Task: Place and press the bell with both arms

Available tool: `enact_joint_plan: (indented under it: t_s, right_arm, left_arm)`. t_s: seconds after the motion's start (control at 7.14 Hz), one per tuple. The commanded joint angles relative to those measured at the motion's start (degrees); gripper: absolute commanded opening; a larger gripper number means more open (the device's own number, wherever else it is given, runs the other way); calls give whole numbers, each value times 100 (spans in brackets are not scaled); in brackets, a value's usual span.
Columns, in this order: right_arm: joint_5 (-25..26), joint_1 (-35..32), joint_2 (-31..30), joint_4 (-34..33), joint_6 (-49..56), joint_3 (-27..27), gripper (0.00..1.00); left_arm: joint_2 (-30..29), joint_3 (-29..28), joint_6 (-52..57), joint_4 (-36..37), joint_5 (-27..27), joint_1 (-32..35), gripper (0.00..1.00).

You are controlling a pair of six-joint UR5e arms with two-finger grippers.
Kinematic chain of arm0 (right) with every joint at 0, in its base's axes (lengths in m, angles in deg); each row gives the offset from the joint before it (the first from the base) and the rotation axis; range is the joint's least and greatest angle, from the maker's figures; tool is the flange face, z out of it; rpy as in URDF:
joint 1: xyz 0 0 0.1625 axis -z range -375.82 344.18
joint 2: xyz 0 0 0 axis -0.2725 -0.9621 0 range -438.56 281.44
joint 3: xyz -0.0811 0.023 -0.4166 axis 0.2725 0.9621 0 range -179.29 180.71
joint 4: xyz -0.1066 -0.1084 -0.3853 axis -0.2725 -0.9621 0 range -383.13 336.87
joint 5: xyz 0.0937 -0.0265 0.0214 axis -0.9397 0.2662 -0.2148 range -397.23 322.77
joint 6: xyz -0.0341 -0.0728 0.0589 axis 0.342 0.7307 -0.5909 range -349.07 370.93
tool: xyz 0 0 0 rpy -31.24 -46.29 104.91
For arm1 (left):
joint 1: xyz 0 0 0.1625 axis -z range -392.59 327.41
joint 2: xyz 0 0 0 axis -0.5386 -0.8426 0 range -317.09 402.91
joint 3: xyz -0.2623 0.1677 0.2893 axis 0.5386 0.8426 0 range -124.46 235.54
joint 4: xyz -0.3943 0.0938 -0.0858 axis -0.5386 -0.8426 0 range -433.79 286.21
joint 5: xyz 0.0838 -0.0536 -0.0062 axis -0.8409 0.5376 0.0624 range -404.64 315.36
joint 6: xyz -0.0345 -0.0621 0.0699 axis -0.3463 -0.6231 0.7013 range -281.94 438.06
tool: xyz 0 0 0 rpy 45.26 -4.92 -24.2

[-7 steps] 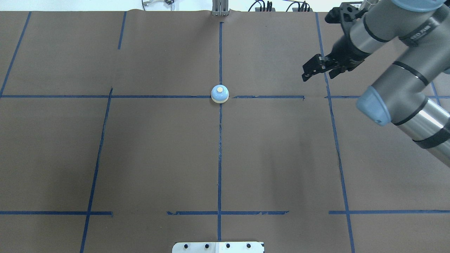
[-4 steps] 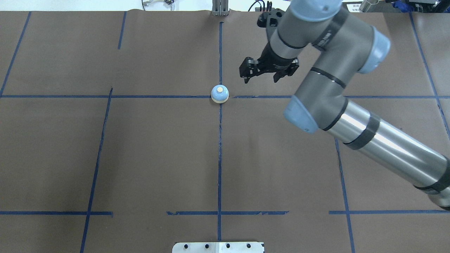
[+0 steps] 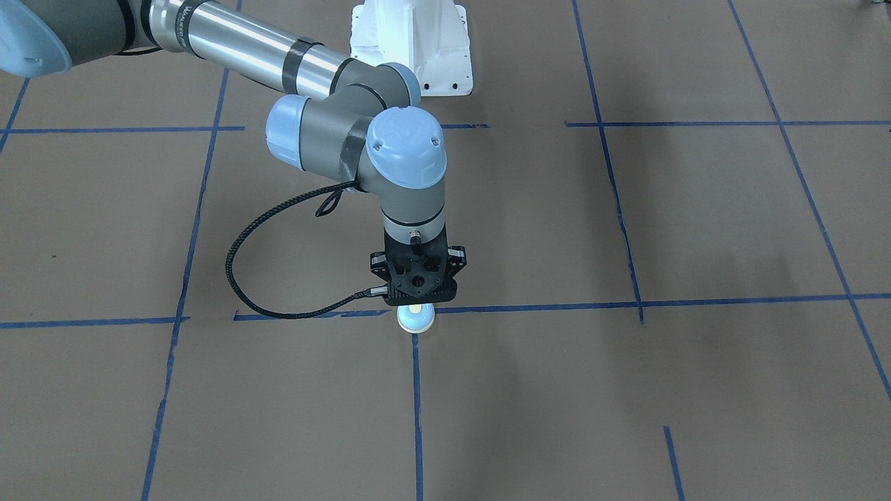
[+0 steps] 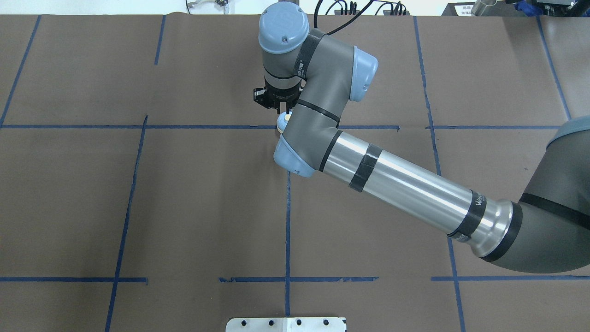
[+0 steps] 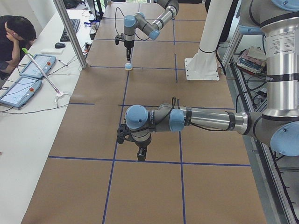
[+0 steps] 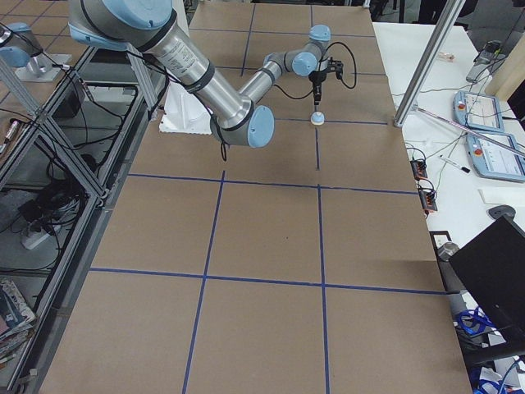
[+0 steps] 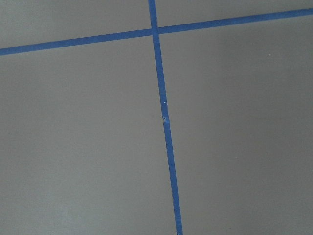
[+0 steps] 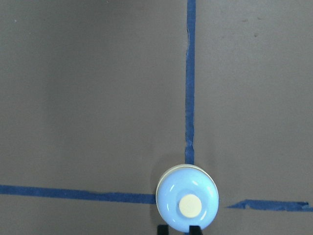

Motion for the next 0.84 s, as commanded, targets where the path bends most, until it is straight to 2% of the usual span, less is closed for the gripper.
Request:
enact_joint_plan:
  t_s: [0.0,0.14,0.7]
  right_arm:
    - [168,81,118,286,-1,528,0]
    - [316,159,109,295,-10,590,0]
    - [353,160,47,269,51,625,0]
  left_arm:
    - [8,20,-12,1,7,1,100]
    - [-1,3,-12,-8,7,1,100]
    - [-1,-15,-12,-8,15,1,100]
